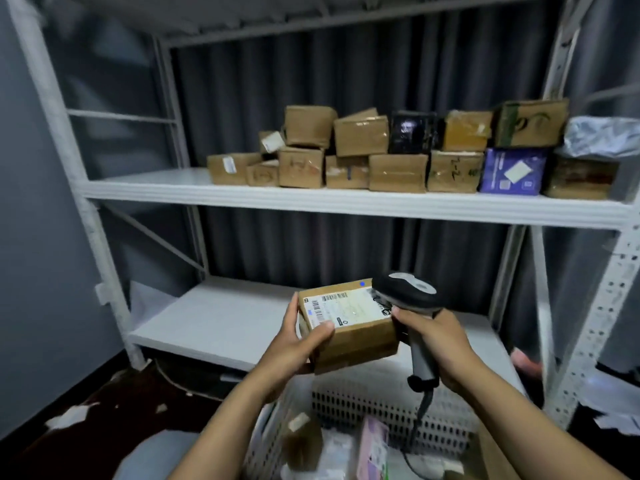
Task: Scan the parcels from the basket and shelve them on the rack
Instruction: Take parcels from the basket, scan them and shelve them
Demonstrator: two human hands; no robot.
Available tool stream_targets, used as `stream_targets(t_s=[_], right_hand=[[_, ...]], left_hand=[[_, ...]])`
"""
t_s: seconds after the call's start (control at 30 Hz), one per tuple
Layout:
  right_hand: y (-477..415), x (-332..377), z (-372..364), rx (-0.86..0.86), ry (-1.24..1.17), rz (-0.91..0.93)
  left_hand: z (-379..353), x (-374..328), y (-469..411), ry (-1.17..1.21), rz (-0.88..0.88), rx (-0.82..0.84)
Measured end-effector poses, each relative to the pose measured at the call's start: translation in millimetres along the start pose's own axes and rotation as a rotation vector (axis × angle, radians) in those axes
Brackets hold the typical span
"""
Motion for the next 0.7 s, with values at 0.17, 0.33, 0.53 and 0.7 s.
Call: stream_targets(t_s=[0.17, 0.33, 0.53, 0.7], right_hand=[[-17, 64, -72, 0.128, 0.102, 0.124], [-43, 97, -138, 0.191, 0.173, 0.173], [-97, 117, -191, 0.148, 0.259, 0.191], [-146, 128, -205, 0.070, 0.237, 0.166]], left_hand=[[68, -41, -1, -0.092, -0.057, 0.102], [136, -70, -13, -0.220, -0.120, -0.054], [194, -109, -38, -0.268, -0.252, -0.468], [228, -128, -80, -0.237, -0.223, -0.781]])
Point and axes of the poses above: each hand's wrist, its own y-axis away from the middle knuckle, its own z-axis out of the back of the hand, x = y × z, the point moved 5 cm from there along -y, towards the middle knuckle, and after that the axes turned 2 degrees about -y, right-handed, at the moved point
